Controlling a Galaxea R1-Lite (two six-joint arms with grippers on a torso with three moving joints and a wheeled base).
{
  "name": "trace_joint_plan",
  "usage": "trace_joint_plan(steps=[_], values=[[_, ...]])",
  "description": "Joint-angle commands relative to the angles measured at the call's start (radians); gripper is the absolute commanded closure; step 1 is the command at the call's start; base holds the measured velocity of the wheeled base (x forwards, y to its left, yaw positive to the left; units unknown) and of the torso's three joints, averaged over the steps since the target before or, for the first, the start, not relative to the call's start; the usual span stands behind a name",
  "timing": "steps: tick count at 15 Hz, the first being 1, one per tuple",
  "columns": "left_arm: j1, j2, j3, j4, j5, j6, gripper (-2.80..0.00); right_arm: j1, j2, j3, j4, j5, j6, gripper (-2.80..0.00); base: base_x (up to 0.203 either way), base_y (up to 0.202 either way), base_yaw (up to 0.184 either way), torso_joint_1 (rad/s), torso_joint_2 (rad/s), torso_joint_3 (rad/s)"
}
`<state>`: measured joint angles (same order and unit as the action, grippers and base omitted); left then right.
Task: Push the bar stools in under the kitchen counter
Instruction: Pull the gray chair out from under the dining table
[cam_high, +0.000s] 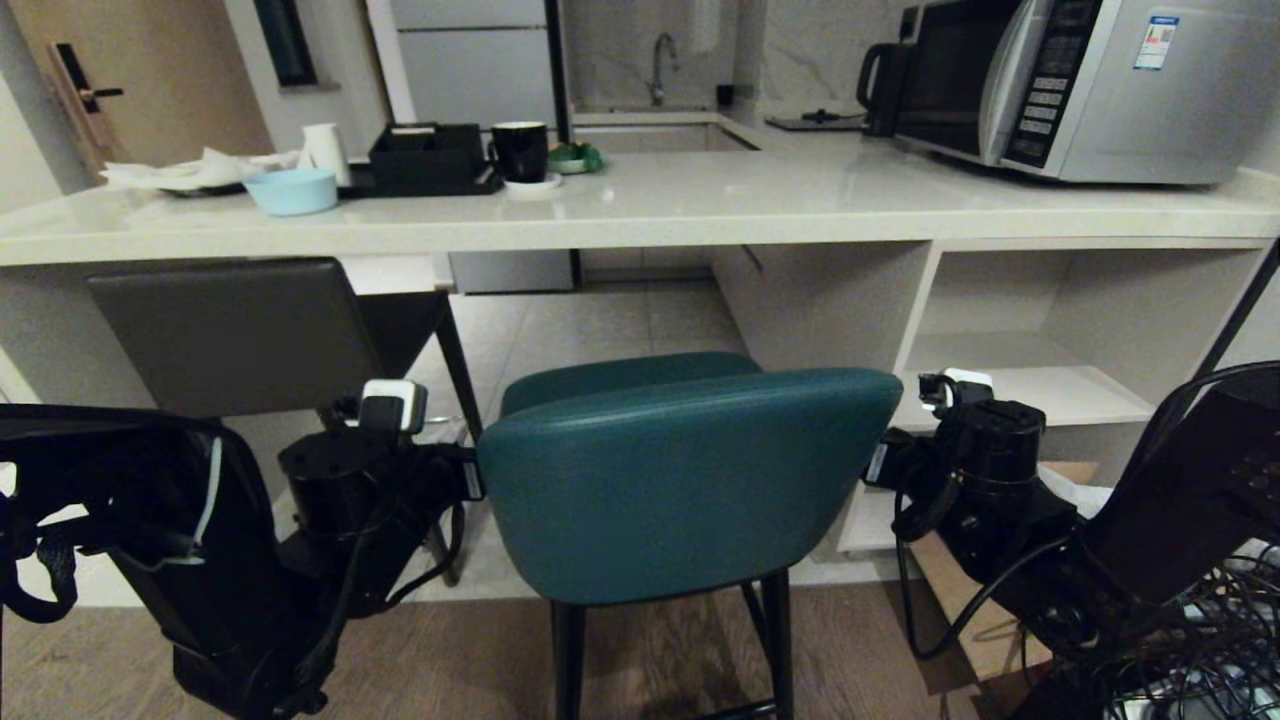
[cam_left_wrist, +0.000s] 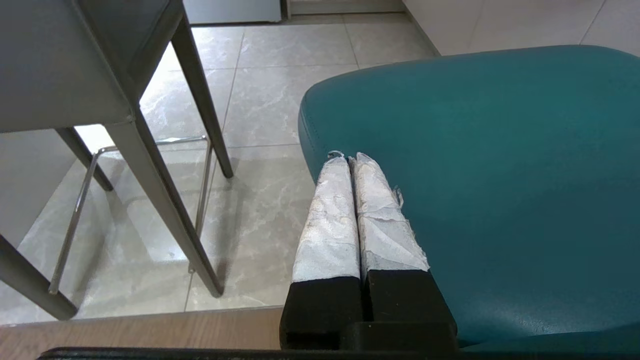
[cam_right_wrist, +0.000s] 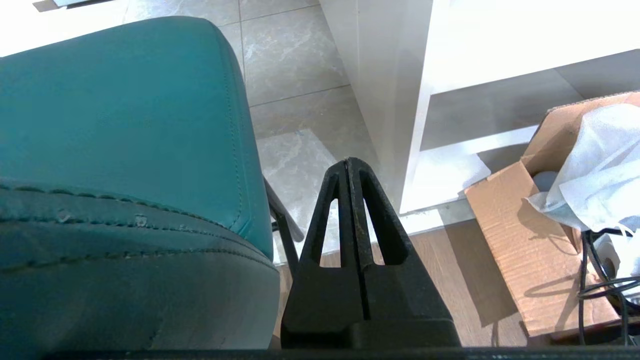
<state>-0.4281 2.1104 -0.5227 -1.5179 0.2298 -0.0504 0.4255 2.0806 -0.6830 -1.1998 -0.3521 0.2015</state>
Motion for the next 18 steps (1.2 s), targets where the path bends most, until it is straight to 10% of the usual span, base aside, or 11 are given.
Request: trace_joint_plan(steps=[1,18], values=[[-0.155,0.007,-0.013,-0.012,0.003,-0.002,0.0,-0.004,0.006,-0.018,0.003,-0.002,0.003,0.0,0.0,0.0,0.0,0.0,0.0,0.0],[0.229,-0.117,0.158,-0.012,0.033,-0.038,0.0,-0.139,-0.185,0.212,-0.031,-0.007,0.051,0.0,0.0,0.0,0.0,0.0,0.0,0.0]])
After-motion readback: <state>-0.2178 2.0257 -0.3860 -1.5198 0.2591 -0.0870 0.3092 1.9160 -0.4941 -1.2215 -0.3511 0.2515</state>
